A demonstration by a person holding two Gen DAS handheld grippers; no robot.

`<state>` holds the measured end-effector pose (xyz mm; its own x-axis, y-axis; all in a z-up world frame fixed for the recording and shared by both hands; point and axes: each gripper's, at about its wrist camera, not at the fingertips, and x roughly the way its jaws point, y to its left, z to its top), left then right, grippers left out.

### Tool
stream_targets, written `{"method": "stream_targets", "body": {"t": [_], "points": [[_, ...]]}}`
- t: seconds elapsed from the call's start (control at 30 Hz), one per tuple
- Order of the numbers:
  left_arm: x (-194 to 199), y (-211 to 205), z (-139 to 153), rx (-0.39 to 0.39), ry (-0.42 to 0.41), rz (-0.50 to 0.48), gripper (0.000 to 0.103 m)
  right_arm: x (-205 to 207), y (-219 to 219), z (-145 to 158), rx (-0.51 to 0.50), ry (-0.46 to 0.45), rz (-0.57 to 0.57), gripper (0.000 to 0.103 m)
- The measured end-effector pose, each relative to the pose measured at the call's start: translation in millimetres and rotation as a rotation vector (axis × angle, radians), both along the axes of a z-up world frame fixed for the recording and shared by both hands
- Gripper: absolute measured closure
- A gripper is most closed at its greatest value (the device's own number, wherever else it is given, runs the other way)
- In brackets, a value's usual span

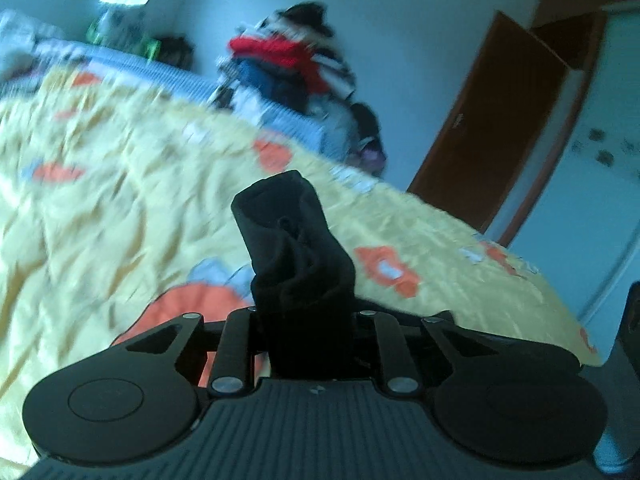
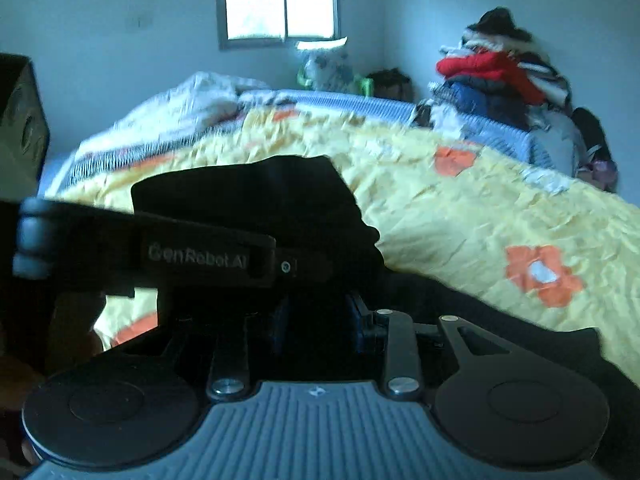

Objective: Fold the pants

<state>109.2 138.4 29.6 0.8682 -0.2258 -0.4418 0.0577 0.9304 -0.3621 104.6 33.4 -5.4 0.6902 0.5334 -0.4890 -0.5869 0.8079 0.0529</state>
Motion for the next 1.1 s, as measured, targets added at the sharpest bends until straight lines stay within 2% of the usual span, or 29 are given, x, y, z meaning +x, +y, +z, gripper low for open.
{"method": "stream_targets", "body": {"t": [0.2,0.33,0.5,0.87,1.1], "points": [[-13,-51,34,0.051,-0.090,-0.084,0.082,-27,-49,28,0.115,-0.085,-0.041,0.072],[-19,-97,50,0.092,-0.131,-0.156,0.082,-49,-86,41,0.149,-0.147,-0.079,0.071],[-22,-159,56,0.161,-0.165,-0.247,0.082,-65,-146,47,0.212,-0.152,-0.150,0.071],[-23,-275,23,0.262,-0.143,-0.434,0.078,-94,-254,25,0.229,-0.098,-0.316,0.070],[-15,-312,-2,0.263,-0.097,-0.501,0.078,-100,-291,7,0.206,-0.043,-0.393,0.070]]}}
